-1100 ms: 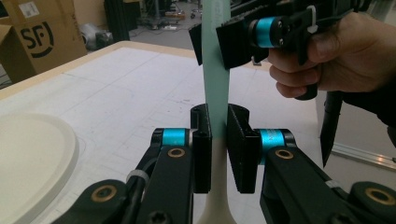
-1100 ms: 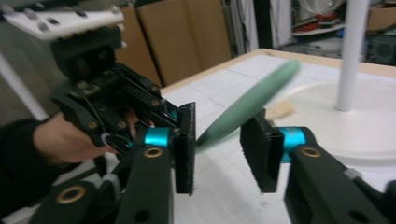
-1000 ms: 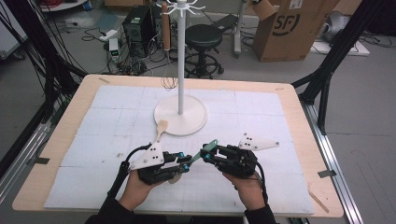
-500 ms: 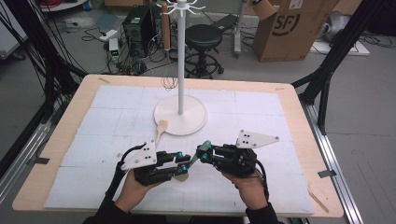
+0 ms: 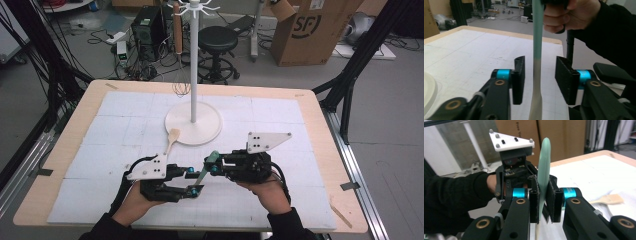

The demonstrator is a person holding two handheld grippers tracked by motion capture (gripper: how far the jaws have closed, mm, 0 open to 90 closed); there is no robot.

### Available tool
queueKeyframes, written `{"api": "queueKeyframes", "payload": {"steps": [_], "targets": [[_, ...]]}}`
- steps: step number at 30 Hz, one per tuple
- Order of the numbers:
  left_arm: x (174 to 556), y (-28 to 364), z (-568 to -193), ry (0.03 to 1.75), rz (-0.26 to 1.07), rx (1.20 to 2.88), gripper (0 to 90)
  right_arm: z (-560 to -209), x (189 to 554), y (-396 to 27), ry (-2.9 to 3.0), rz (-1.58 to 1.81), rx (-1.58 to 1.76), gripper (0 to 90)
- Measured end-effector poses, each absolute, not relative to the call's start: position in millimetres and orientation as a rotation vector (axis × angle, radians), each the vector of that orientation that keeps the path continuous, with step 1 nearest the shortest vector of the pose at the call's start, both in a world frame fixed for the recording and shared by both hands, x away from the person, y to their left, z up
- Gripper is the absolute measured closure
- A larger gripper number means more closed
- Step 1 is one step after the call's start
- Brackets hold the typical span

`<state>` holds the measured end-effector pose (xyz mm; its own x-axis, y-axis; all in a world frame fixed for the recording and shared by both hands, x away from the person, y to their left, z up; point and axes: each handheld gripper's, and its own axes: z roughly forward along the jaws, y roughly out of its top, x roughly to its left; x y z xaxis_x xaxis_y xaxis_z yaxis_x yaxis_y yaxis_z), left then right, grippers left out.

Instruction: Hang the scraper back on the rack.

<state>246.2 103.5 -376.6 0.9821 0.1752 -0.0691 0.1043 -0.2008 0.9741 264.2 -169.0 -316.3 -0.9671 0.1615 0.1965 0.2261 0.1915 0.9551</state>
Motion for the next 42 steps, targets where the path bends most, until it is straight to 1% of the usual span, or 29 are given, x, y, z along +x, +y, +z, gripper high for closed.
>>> {"api": "queueKeyframes", "payload": {"steps": [4,6,18,19,20,21,22,23,25,28,30,32,34,35,36,37,38,39,40,42], "targets": [[245.2,103.4,-376.9,0.189,0.064,1.785,73.8,-315.0,264.3,-163.2,-2.389,-1.92,-0.348,82.2],[244.9,104.1,-376.7,0.182,0.073,1.793,82.0,-314.4,264.4,-160.2,-2.379,-1.919,-0.329,82.1],[245.8,103.9,-376.4,0.217,0.064,1.783,84.2,-313.4,261.7,-143.7,-2.381,-1.957,-0.272,81.6],[245.9,104.4,-376.0,0.225,0.063,1.775,84.2,-314.3,261.6,-142.6,-2.372,-1.975,-0.27,80.6],[246.1,105.0,-375.6,0.23,0.061,1.77,84.4,-315.9,260.9,-142.7,-2.346,-2.003,-0.285,76.5],[246.3,105.4,-375.4,0.233,0.059,1.762,84.4,-317.7,260.2,-144.0,-2.307,-2.053,-0.3,64.2],[246.8,106.6,-375.1,0.233,0.059,1.755,84.4,-319.0,259.8,-145.5,-2.275,-2.089,-0.32,60.5],[247.1,107.7,-374.8,0.235,0.052,1.749,84.4,-320.8,258.9,-148.6,-2.242,-2.117,-0.333,60.3],[247.1,109.1,-373.6,0.235,0.045,1.739,84.4,-322.8,257.5,-150.2,-2.26,-2.134,-0.321,60.6],[247.4,110.1,-372.7,0.232,0.043,1.727,84.4,-327.3,255.9,-147.5,-2.304,-2.098,-0.306,64.3],[247.7,110.8,-371.9,0.232,0.039,1.717,84.5,-330.4,256.2,-144.4,-2.315,-2.079,-0.277,70.8],[247.5,111.0,-371.2,0.235,0.047,1.71,84.4,-332.4,257.0,-141.4,-2.318,-2.065,-0.272,81.7],[248.3,112.4,-370.8,0.249,0.066,1.7,83.4,-332.9,259.3,-140.2,-2.297,-2.075,-0.292,82.8],[249.0,113.1,-370.8,0.259,0.09,1.7,77.6,-332.3,260.7,-139.3,-2.304,-2.086,-0.295,83.1],[251.2,114.5,-371.3,0.315,0.098,1.702,61.3,-332.1,262.0,-138.8,-2.298,-2.093,-0.296,83.2],[252.5,116.4,-371.9,0.342,0.103,1.7,49.8,-331.4,265.0,-138.2,-2.283,-2.103,-0.3,83.3],[253.0,120.7,-373.1,0.361,0.131,1.69,44.5,-330.8,267.2,-137.8,-2.276,-2.101,-0.302,83.3],[252.9,124.1,-373.8,0.356,0.147,1.681,42.0,-329.5,271.4,-136.8,-2.273,-2.103,-0.306,83.4],[252.6,130.1,-374.3,0.358,0.168,1.66,41.4,-328.4,273.9,-136.3,-2.274,-2.102,-0.309,83.4],[252.5,139.5,-375.1,0.376,0.201,1.637,35.7,-324.1,282.7,-134.7,-2.268,-2.099,-0.306,83.4]]}}
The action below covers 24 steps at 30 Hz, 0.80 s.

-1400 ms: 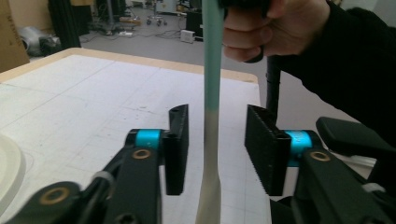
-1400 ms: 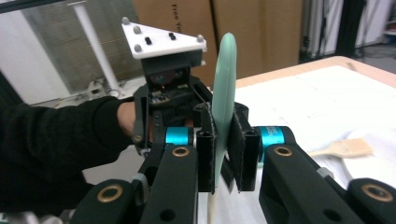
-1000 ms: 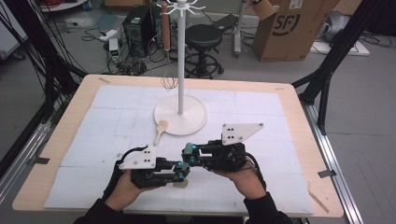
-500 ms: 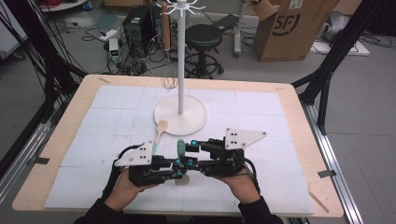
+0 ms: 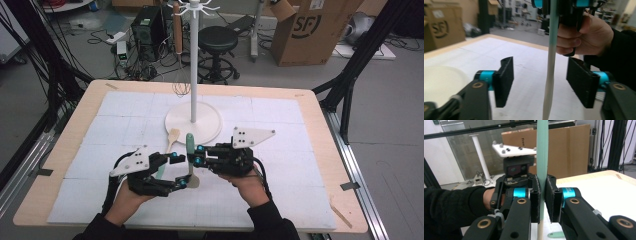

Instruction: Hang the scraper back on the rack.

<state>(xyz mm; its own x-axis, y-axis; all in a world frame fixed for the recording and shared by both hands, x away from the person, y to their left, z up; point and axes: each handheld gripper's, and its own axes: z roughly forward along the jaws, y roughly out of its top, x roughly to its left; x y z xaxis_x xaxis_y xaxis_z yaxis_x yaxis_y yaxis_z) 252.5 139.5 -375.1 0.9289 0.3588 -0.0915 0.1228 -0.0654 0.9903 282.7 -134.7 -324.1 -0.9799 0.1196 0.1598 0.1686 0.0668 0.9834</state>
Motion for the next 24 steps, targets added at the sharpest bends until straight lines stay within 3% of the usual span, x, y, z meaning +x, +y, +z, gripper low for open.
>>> {"api": "queueKeyframes", "payload": {"steps": [3,5,8,24], "targets": [[254.1,156.7,-377.4,0.428,0.256,1.622,30.9,-316.6,295.8,-132.7,-2.261,-2.094,-0.307,83.4],[255.3,168.4,-379.6,0.483,0.29,1.612,22.4,-308.3,308.3,-130.9,-2.263,-2.096,-0.311,83.4],[254.4,181.3,-382.1,0.495,0.313,1.599,19.0,-296.0,324.3,-129.8,-2.263,-2.101,-0.315,83.3],[246.1,222.9,-392.9,0.541,0.381,1.581,18.5,-223.9,394.1,-125.3,-2.303,-2.116,-0.332,83.2]]}}
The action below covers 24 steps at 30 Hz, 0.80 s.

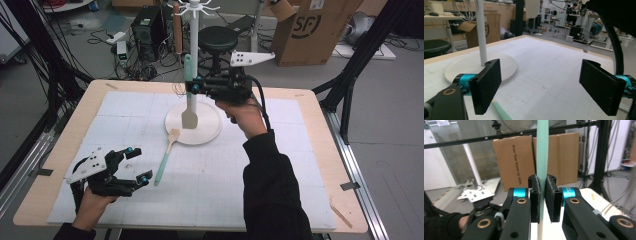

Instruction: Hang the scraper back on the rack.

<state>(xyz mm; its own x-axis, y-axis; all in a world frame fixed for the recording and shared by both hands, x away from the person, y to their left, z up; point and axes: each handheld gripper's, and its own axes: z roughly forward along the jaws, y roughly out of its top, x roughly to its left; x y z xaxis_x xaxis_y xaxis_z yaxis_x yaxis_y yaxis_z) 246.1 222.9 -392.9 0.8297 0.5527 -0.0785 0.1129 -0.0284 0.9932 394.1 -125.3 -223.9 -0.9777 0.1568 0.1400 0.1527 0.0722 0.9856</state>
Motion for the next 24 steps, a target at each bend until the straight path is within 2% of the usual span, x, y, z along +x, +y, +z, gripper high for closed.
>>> {"api": "queueKeyframes", "payload": {"steps": [9,24], "targets": [[243.4,228.8,-393.0,0.538,0.394,1.596,18.3,-194.3,422.8,-125.9,2.27,2.097,0.356,83.2],[243.3,239.2,-394.3,0.553,0.401,1.574,18.3,-184.6,455.5,-126.8,2.232,2.126,0.439,83.1]]}}
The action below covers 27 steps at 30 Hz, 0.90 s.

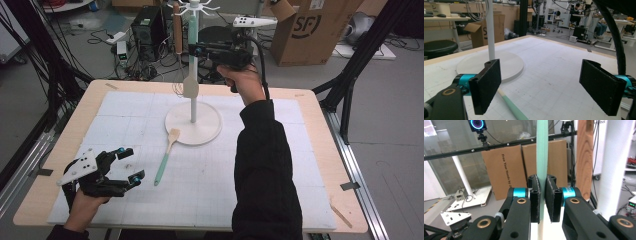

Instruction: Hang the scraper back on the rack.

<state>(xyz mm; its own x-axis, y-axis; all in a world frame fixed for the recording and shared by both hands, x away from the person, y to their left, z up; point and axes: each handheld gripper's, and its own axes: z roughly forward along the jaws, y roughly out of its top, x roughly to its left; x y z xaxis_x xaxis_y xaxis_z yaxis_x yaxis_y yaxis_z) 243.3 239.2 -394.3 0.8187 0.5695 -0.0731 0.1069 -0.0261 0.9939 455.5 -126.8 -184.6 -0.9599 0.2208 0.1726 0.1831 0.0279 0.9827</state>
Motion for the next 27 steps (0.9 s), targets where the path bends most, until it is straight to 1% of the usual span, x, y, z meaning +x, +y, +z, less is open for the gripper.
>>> {"api": "queueKeyframes", "payload": {"steps": [16,18,19,22,27], "targets": [[243.1,242.3,-393.8,0.555,0.401,1.57,18.3,-187.7,465.6,-126.7,2.239,2.091,0.518,83.1],[243.3,243.0,-394.1,0.557,0.401,1.57,18.3,-188.5,465.1,-126.8,2.233,2.088,0.521,81.9],[243.5,243.2,-394.2,0.558,0.401,1.567,18.3,-188.4,464.4,-127.0,2.23,2.083,0.52,80.1],[243.6,243.9,-394.0,0.56,0.398,1.562,18.3,-187.2,461.2,-130.5,2.201,2.066,0.551,61.7],[243.3,244.7,-393.2,0.556,0.39,1.552,18.3,-187.5,448.3,-144.0,2.129,1.991,0.566,43.7]]}}
